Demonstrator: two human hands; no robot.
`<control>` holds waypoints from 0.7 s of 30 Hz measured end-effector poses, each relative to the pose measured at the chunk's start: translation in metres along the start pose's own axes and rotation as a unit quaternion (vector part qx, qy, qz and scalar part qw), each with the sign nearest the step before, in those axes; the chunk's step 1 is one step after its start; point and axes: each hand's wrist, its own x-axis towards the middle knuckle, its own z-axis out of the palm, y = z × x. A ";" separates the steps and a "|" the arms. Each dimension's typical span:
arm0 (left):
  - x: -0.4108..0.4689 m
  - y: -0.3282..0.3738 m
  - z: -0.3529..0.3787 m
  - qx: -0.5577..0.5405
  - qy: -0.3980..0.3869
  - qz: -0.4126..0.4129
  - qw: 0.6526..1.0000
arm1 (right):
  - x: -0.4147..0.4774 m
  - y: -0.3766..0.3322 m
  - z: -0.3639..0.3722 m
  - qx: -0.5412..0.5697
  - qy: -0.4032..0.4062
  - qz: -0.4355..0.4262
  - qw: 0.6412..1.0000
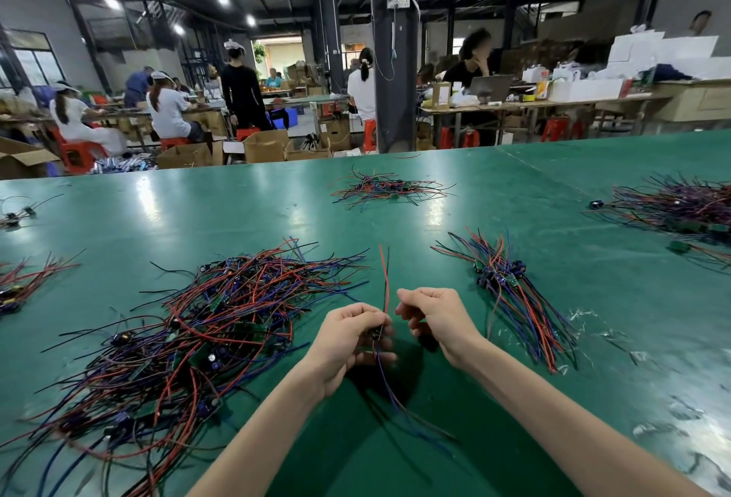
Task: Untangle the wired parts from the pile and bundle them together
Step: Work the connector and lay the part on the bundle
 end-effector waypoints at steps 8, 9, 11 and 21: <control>0.000 -0.001 0.001 0.003 0.014 -0.013 1.000 | 0.001 -0.003 0.000 -0.049 -0.036 0.031 0.998; 0.000 -0.001 0.001 0.003 0.015 -0.012 1.000 | 0.001 -0.004 0.001 -0.047 -0.047 0.029 0.997; 0.000 -0.001 0.002 0.008 0.015 -0.009 1.000 | 0.000 -0.005 0.002 -0.058 -0.070 0.026 0.996; -0.001 0.000 0.003 -0.007 -0.003 -0.032 0.999 | -0.002 -0.004 0.000 -0.022 -0.099 0.023 0.995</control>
